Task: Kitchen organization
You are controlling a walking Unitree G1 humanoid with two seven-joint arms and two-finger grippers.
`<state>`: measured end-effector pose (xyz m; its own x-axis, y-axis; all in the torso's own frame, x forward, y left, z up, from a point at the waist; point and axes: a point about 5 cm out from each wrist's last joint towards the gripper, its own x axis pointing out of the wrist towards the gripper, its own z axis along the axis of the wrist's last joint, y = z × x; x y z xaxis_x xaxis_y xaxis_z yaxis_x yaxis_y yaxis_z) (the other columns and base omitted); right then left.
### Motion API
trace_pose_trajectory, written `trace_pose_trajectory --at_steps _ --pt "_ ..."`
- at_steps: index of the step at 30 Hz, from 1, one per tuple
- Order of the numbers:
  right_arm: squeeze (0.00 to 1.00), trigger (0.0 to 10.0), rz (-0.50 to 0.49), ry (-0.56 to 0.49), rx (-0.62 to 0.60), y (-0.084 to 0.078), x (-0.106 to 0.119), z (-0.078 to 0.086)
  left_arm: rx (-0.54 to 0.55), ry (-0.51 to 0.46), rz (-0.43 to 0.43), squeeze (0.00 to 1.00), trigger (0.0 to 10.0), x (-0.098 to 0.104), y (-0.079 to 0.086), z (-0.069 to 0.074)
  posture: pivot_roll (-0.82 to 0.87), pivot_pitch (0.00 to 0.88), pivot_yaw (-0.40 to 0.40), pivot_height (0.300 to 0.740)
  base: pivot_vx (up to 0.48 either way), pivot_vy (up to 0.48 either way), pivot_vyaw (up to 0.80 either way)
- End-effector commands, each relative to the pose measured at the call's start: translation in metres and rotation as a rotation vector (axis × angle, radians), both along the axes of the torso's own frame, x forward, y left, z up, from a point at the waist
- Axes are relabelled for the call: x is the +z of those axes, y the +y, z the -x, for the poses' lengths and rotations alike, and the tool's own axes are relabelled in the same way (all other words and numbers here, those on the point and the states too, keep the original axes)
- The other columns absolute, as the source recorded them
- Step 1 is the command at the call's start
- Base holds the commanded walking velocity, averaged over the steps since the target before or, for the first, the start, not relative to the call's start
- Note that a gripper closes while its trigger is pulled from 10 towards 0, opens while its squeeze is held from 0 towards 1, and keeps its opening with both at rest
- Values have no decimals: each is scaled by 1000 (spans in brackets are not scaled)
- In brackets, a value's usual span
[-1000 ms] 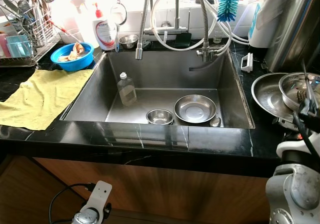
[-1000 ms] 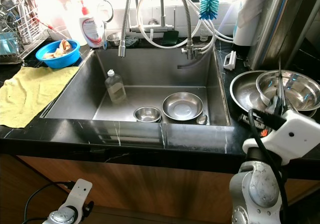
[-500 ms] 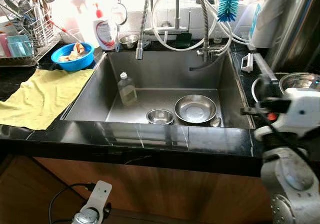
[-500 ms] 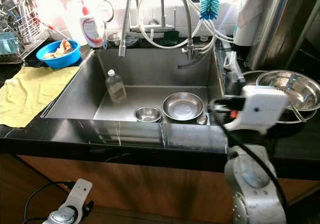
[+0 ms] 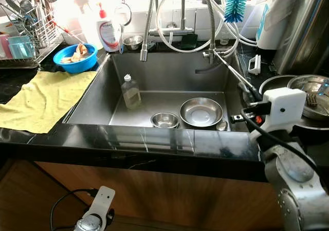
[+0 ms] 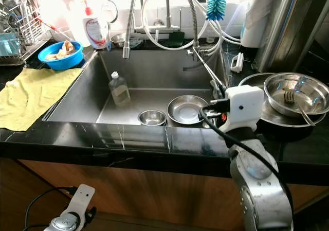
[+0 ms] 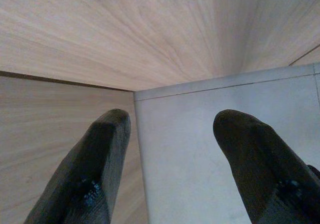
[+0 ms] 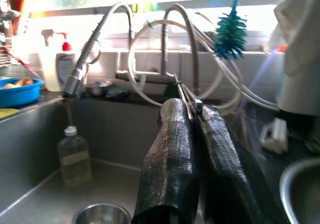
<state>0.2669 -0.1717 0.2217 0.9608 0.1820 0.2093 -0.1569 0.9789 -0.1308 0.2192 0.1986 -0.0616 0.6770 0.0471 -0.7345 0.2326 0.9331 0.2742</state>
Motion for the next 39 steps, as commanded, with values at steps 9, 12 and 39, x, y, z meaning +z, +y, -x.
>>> trace_pose_trajectory --at_steps 9,12,39 --pt "0 10000 2 68 57 -7 -13 -18 7 13 -18 0 10000 0 6 2 -188 0 91 740 0 0 0" --pt "0 10000 0 78 70 -5 -15 -20 6 13 -18 0 10000 0 7 2 -188 0 92 740 0 0 0" --pt "0 10000 -112 338 89 -4 -42 -50 15 10 -8 0 10000 1 5 0 -168 0 90 740 0 0 0"
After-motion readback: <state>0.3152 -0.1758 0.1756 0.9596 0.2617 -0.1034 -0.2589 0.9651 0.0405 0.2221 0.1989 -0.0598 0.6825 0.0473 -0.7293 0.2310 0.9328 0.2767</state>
